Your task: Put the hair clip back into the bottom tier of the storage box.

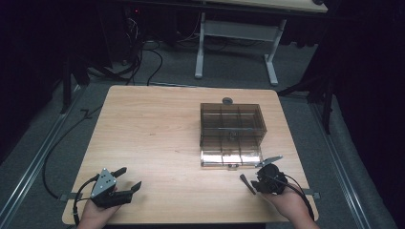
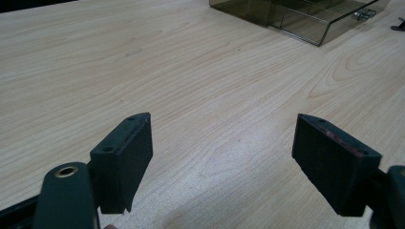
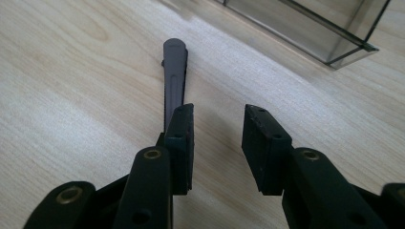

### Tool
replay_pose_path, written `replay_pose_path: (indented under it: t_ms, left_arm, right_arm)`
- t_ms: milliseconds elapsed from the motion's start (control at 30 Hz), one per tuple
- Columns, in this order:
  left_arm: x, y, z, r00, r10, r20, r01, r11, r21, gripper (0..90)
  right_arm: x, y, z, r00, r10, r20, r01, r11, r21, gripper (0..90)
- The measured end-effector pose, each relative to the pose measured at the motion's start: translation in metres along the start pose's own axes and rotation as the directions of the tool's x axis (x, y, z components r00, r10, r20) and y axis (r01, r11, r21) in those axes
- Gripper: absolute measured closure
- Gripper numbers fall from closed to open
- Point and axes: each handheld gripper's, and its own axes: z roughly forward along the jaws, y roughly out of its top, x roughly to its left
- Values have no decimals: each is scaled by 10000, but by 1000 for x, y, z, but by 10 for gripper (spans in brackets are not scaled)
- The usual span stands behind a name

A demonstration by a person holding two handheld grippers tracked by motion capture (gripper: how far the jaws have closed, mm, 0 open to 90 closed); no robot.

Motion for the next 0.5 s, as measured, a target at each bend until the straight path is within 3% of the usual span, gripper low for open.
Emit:
replay_pose_path:
  t_ms: [233,500]
  left_arm:
    - [0,0,0,10000,22,37,-22,10000,-8,218]
    - [0,0,0,10000,16,79,-16,10000,8,217]
  right_arm:
    - [2,9,-2,9990,-429,-129,437,9965,713,637]
    - [3,20,-4,9977,-533,-408,585,9885,1392,618]
